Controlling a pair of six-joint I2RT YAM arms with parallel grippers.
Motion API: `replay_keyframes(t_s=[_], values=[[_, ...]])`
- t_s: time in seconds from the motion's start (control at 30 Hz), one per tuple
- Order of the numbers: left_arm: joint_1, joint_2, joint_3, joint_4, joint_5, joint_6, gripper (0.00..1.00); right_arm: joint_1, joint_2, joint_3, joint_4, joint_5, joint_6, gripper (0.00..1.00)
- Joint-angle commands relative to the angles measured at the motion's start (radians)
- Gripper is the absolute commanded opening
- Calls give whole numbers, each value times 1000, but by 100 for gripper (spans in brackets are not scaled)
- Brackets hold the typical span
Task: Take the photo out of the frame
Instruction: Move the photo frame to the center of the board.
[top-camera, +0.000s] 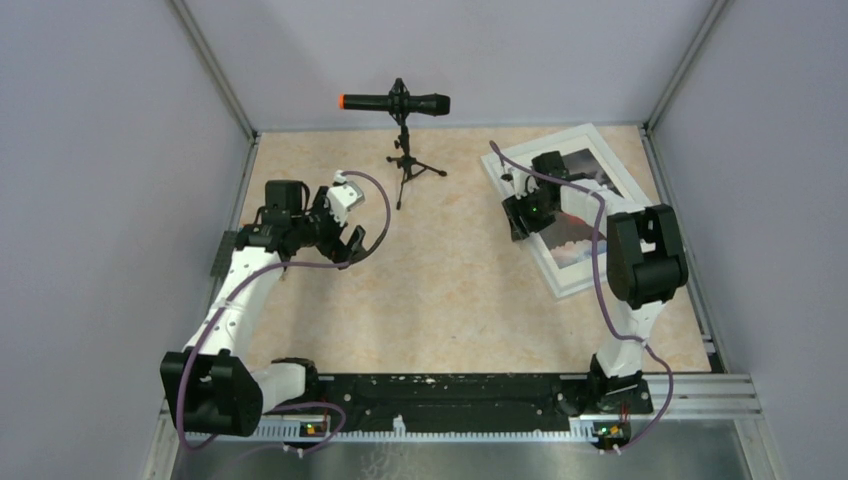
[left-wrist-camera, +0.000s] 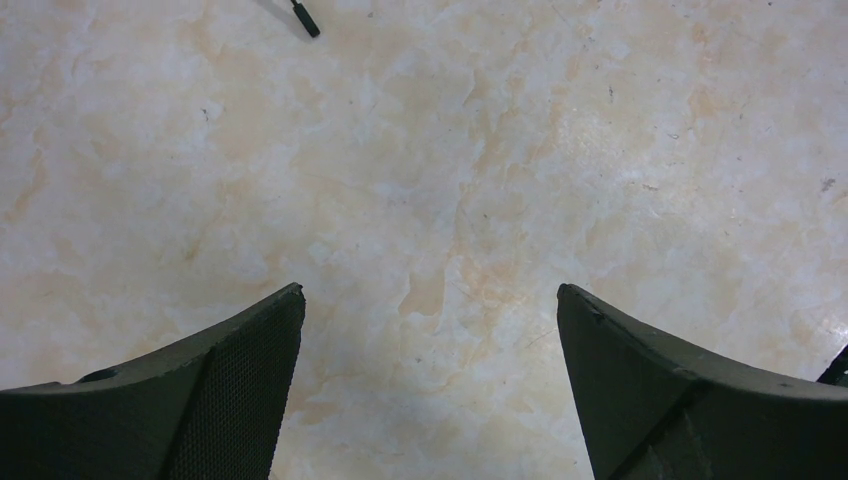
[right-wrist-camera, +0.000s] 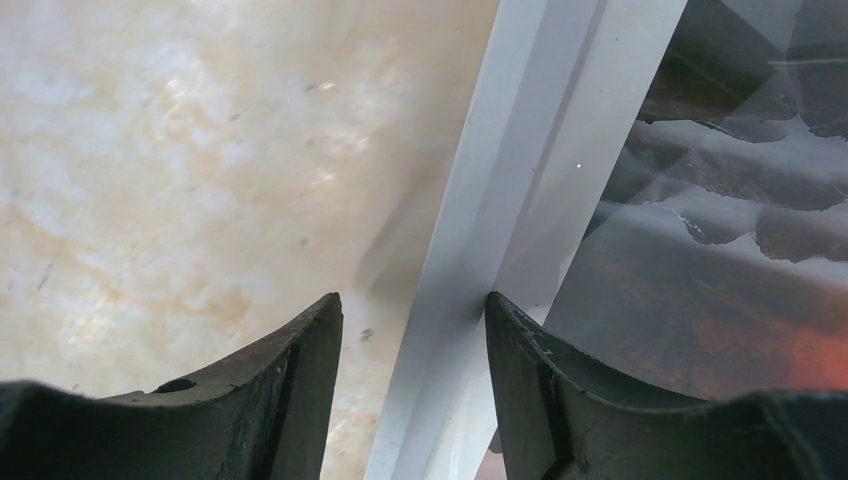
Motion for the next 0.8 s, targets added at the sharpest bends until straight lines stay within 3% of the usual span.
replay_keyframes(t_s=[0.0,0.43,0.77], values=[[-15,-40,-6,-9,43,45,98,67,-48,-85,-108,-175,-22,53],[-98,-48,-16,-111,131,193,98,176,-142,-232,-136,-433,-46,52],[-391,20,-14,-187,52,364,98,226,-219,-324,-209,-583,-197,53]])
